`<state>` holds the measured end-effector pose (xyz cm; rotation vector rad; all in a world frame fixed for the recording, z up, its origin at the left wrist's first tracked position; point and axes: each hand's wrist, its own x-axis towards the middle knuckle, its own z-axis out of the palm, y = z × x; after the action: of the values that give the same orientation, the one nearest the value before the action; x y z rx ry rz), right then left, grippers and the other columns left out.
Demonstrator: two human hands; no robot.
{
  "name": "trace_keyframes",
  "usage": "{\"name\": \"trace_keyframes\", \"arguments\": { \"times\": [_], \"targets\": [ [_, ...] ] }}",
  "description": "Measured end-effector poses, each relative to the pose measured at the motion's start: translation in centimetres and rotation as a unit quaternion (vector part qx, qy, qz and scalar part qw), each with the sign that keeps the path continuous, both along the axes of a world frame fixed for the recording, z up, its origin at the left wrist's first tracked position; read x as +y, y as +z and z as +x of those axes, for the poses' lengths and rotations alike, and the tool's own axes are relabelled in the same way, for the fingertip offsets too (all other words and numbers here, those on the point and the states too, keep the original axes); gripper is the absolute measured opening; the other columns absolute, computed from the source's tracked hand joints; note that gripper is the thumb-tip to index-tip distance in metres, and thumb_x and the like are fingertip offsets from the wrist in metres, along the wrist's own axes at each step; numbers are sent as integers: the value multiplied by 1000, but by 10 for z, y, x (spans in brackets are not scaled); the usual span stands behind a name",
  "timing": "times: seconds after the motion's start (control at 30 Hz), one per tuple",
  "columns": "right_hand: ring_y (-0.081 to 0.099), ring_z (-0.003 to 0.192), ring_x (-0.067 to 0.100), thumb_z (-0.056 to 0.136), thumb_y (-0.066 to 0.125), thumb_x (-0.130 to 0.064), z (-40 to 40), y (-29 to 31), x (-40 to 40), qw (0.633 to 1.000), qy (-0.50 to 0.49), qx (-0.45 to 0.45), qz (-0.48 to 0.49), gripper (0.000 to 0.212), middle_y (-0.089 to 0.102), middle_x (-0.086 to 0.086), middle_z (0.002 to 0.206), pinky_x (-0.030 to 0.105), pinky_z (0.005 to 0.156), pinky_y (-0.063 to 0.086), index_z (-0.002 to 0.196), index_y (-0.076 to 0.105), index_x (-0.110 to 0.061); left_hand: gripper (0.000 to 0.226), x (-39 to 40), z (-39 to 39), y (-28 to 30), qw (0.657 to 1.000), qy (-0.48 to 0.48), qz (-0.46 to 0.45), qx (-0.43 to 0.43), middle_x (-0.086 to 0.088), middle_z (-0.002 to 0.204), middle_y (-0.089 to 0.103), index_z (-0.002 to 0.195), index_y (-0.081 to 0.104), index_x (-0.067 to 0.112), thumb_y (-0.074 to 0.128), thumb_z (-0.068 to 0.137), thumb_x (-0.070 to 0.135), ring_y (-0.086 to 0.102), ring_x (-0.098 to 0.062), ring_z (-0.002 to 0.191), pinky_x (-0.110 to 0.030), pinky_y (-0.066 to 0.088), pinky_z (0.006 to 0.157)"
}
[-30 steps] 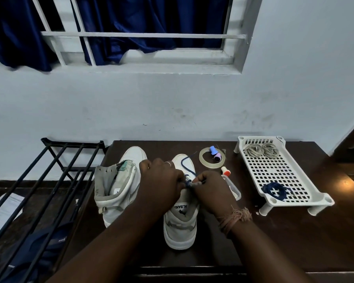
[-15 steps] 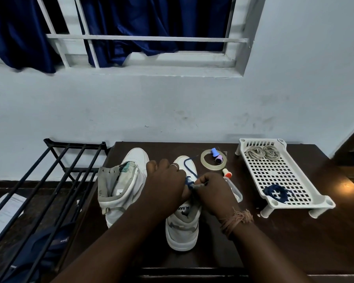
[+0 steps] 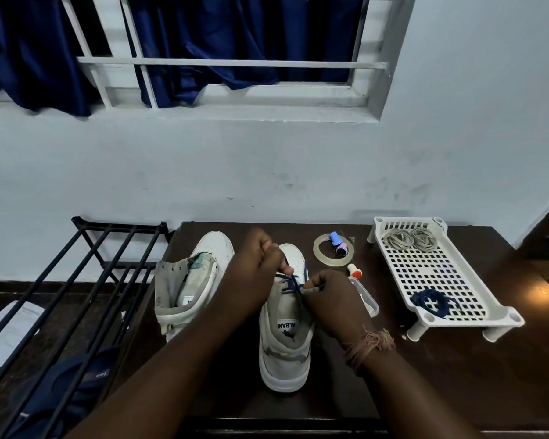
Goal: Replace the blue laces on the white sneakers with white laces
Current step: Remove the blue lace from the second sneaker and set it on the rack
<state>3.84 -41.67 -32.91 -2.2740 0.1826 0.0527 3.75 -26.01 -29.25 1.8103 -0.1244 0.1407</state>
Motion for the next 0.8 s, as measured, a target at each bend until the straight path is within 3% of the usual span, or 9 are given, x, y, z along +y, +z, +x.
{"name": "trace_keyframes", "arguments": {
  "times": [0.13, 0.2, 0.23, 0.3, 0.37, 0.4, 0.5, 0.57, 0.8],
  "targets": [
    [63, 74, 10, 85, 64, -12, 0, -1, -1, 1000, 0, 2, 1, 6, 68, -4, 77, 21, 57, 43, 82, 69, -14, 14, 8, 9, 9, 986, 58, -158, 11, -15, 68, 59, 80, 40, 10, 51, 88, 14, 67, -31, 77, -46, 44, 67],
    [63, 74, 11, 85, 64, -12, 1, -3, 0, 1000, -3, 2, 2, 6, 68, -4, 77, 22, 57, 43, 81, 68, -14, 10, 7, 7, 10, 957, 37, -279, 65, -14, 64, 54, 83, 44, 11, 51, 89, 9, 53, -32, 73, -34, 37, 55],
    [64, 74, 12, 84, 64, -12, 1, -4, 1, 1000, -7, -1, 3, 5, 68, -3, 76, 24, 59, 45, 81, 68, -14, 6, 5, 5, 9, 955, 24, -282, 87, -12, 64, 48, 89, 48, 11, 50, 92, 6, 52, -28, 67, -28, 39, 52],
    [64, 75, 14, 82, 64, -11, 0, -5, 3, 1000, -11, -7, 4, 5, 68, -2, 76, 26, 63, 48, 80, 67, -14, 21, 2, 6, 4, 985, 10, -146, 95, -7, 68, 50, 106, 60, 18, 53, 92, 4, 51, -20, 57, -26, 45, 53],
    [65, 75, 14, 82, 63, -11, 1, -6, 3, 1000, -9, -12, 2, 5, 68, -1, 77, 27, 64, 48, 81, 67, -14, 25, 4, 10, -2, 996, -3, 81, 36, 8, 82, 68, 105, 72, 32, 66, 86, 17, 62, -14, 68, -24, 50, 68],
    [64, 75, 14, 83, 64, -11, 1, -6, 3, 1000, -6, -14, -1, 4, 68, -1, 78, 26, 64, 48, 81, 67, -14, 18, 5, 11, -4, 977, -19, 211, -15, 11, 89, 71, 100, 75, 34, 70, 84, 26, 64, -11, 76, -27, 50, 74],
    [64, 77, 15, 85, 65, -13, 2, -6, 1, 1000, -1, -18, -14, 3, 68, 0, 81, 26, 65, 48, 84, 68, -12, 24, 7, 9, -19, 820, -27, 546, -171, 8, 86, 64, 84, 77, 36, 64, 76, 55, 60, -20, 83, -35, 38, 72],
    [63, 76, 15, 83, 65, -13, 2, -7, 2, 1000, -2, -19, -11, 3, 68, 0, 80, 27, 65, 47, 82, 67, -12, 31, 5, 3, -27, 780, -15, 597, -187, 8, 90, 62, 77, 75, 33, 62, 72, 60, 56, -24, 86, -37, 30, 74],
    [65, 78, 16, 84, 63, -13, 2, -9, 3, 1000, -2, -25, -15, 4, 69, 0, 81, 36, 74, 55, 82, 67, -14, 22, -8, -1, -32, 771, 30, 589, -241, 6, 91, 62, 80, 66, 28, 71, 71, 46, 54, -26, 89, -41, 34, 75]
  ]
}}
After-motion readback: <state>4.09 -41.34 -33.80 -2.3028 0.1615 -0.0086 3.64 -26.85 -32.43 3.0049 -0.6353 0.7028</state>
